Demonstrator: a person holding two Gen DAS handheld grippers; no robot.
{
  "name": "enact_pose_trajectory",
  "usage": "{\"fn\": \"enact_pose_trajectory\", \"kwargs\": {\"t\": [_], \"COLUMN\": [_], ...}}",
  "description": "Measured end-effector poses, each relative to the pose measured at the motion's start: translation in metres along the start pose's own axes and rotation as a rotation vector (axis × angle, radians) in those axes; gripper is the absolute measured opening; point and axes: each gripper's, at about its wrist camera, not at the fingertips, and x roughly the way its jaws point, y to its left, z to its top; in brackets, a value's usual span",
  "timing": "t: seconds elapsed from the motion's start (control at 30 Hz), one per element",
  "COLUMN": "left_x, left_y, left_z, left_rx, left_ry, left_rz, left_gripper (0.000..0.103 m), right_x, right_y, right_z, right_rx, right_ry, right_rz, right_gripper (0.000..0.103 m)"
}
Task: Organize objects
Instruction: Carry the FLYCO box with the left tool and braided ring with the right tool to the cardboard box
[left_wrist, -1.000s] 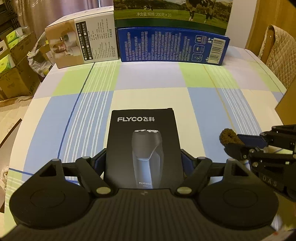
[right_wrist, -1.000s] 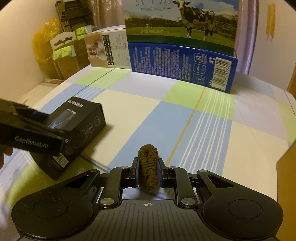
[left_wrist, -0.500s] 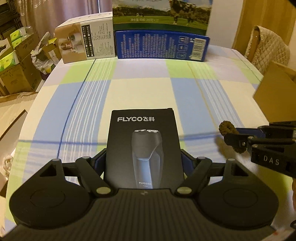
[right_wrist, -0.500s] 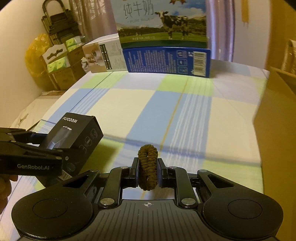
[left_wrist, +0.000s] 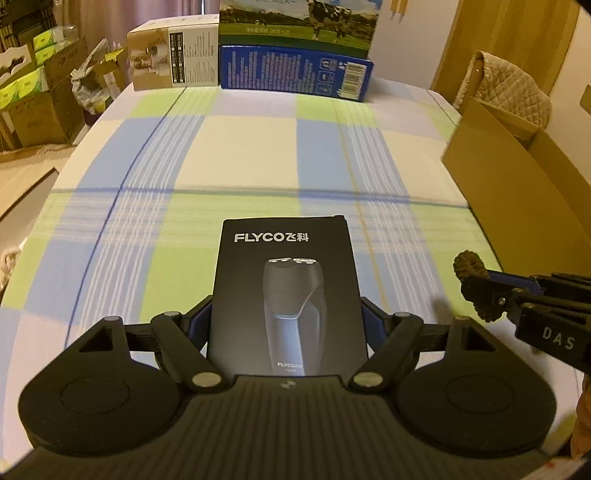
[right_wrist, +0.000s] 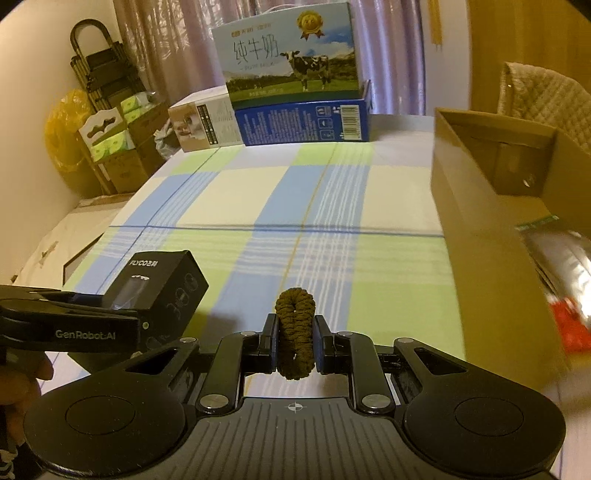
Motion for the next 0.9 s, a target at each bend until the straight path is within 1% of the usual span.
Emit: {"fn": "enact_pose_trajectory", "kwargs": {"t": [0.23,0.43,0.53,0.9], "left_x": [-0.033,-0.058,-0.070,-0.100], "left_y": [-0.015,-0.026,-0.031,-0.058], "left_z": [-0.024,-0.039,-0.044,-0.058], "left_rx": [-0.009,-0.006,-0.033,0.001], "left_ry": [0.002,-0.007,-0.005,-0.039], "left_rz": [-0.012,-0.005,-0.024,-0.041], "left_gripper": [0.075,0.075,0.075,0.075], "right_x": [-0.038,-0.061,-0.071,-0.103], "right_y": [-0.001,-0.003,-0.005,-0.019], "right_z": [-0.022,-0.032,-0.035,-0.049], "right_rx": [0.036,0.055,0.065,0.092], "right_ry": [-0.005,-0.026,-0.040,-0.063], "right_rz": [-0.013,-0.020,-0.022,-0.046], "right_gripper": [0.015,0.015,0.015,0.015]}}
